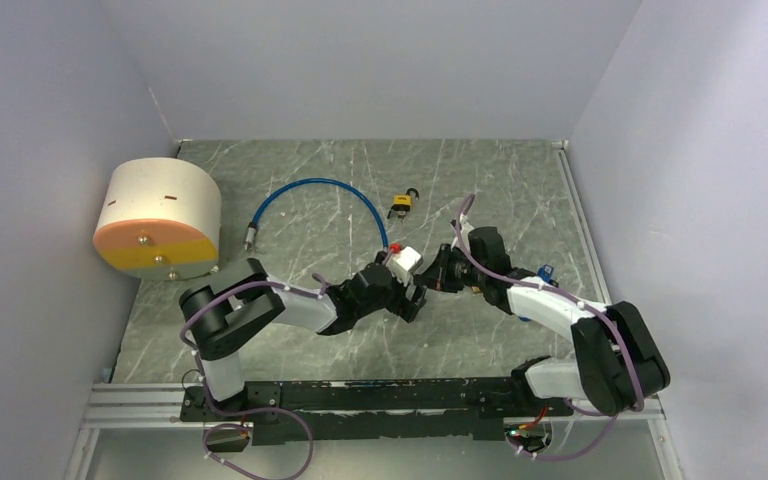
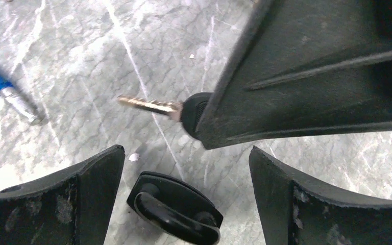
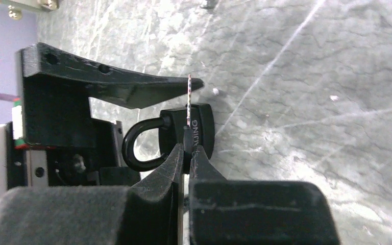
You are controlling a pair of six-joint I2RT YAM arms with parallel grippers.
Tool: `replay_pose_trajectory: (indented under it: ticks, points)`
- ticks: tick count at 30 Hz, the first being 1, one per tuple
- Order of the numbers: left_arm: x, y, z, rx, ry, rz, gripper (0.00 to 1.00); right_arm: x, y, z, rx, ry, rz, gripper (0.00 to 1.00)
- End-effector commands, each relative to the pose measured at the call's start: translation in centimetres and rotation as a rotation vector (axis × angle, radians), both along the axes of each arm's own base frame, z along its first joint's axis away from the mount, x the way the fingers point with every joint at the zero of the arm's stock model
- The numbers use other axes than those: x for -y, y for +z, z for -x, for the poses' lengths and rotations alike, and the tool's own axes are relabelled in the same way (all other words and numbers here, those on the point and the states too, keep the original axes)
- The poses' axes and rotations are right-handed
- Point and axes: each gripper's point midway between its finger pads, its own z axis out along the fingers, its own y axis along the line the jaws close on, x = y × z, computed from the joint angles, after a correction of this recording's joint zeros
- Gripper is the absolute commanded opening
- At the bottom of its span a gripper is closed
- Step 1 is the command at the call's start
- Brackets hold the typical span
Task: Unlock with the key
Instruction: Pick up the lock from the center of the board.
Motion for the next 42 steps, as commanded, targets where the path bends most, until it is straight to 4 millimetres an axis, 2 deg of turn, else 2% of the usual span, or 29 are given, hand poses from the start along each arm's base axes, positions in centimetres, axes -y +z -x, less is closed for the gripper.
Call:
replay_pose_trajectory:
  ticks: [1, 6, 11, 13, 14, 18, 21, 26, 32, 35, 42]
  points:
    - [-0.4, 3.3, -1.4, -0.002, 0.135, 0.045, 0.94, 1.4, 1.1, -1.5, 0.026, -0.126, 0.046, 0.0]
    - [-2.0, 4.0, -1.6, -0.14, 0.309, 0.015, 0.94, 3.0, 1.4, -1.6, 0.016, -0.226, 0.083, 0.0]
    - [-0.9, 5.3, -0.8, -0.295, 0.361, 0.044, 0.94, 5.9, 1.2, -1.1, 0.0, -0.351, 0.146, 0.0]
    - [-2.5, 4.3, -0.1, -0.385, 0.449, -0.07, 0.94, 6.6, 1.4, -1.0, 0.013, -0.376, 0.152, 0.0]
    - [-2.7, 4.3, 0.1, -0.414, 0.473, -0.1, 0.94, 6.9, 1.4, -0.9, 0.014, -0.384, 0.157, 0.0]
    - [-2.8, 4.4, 1.3, -0.489, 0.537, -0.064, 0.94, 7.6, 1.1, -0.4, 0.012, -0.38, 0.177, 0.0]
    - [-2.8, 3.1, 2.3, -0.562, 0.591, -0.09, 0.93, 7.8, 0.7, -0.1, -0.001, -0.374, 0.182, 0.0]
    - [-2.5, 1.3, 3.5, -0.604, 0.668, -0.218, 0.82, 8.0, 0.3, 0.1, -0.007, -0.364, 0.178, 0.0]
    - [-2.2, 0.8, 3.0, -0.59, 0.687, -0.232, 0.55, 8.1, 0.2, 0.2, -0.004, -0.358, 0.166, 0.0]
    - [-2.2, 0.9, 2.4, -0.571, 0.691, -0.238, 0.52, 8.1, 0.2, 0.1, -0.001, -0.354, 0.163, 0.0]
    - [-2.2, 0.9, 1.1, -0.563, 0.694, -0.232, 0.53, 8.2, 0.2, 0.2, 0.006, -0.352, 0.157, 0.0]
